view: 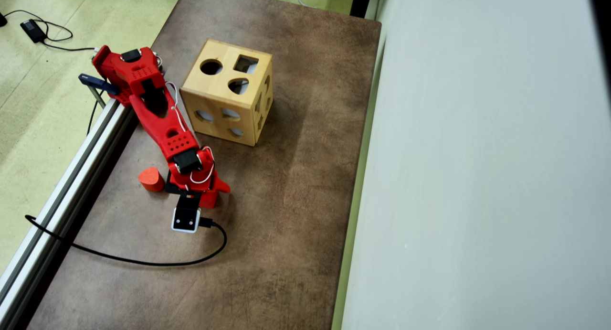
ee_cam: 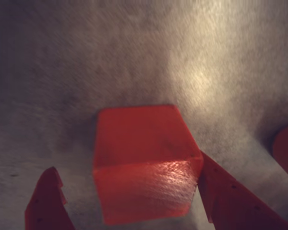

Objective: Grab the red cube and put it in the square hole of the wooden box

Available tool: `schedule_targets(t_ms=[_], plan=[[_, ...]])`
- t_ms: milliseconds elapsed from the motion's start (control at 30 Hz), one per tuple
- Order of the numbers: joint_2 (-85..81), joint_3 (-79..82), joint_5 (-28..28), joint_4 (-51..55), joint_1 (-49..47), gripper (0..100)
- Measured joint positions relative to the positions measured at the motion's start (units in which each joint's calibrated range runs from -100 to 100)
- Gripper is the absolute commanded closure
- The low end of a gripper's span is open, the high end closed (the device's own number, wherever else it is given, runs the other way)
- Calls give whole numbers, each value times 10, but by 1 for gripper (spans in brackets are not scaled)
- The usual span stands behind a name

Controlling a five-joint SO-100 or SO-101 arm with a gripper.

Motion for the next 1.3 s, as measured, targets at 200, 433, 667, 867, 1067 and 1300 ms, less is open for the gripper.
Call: schedule_targets(t_ms=[200, 433, 667, 867, 1067, 1300], plan=[[0, 0, 0, -1, 0, 63], [0, 0, 0, -1, 0, 85], [-1, -2, 0, -1, 0, 98], [-1, -2, 0, 1, 1, 97], [-60, -1, -29, 99, 0, 97], [-189, -1, -90, 149, -14, 97]])
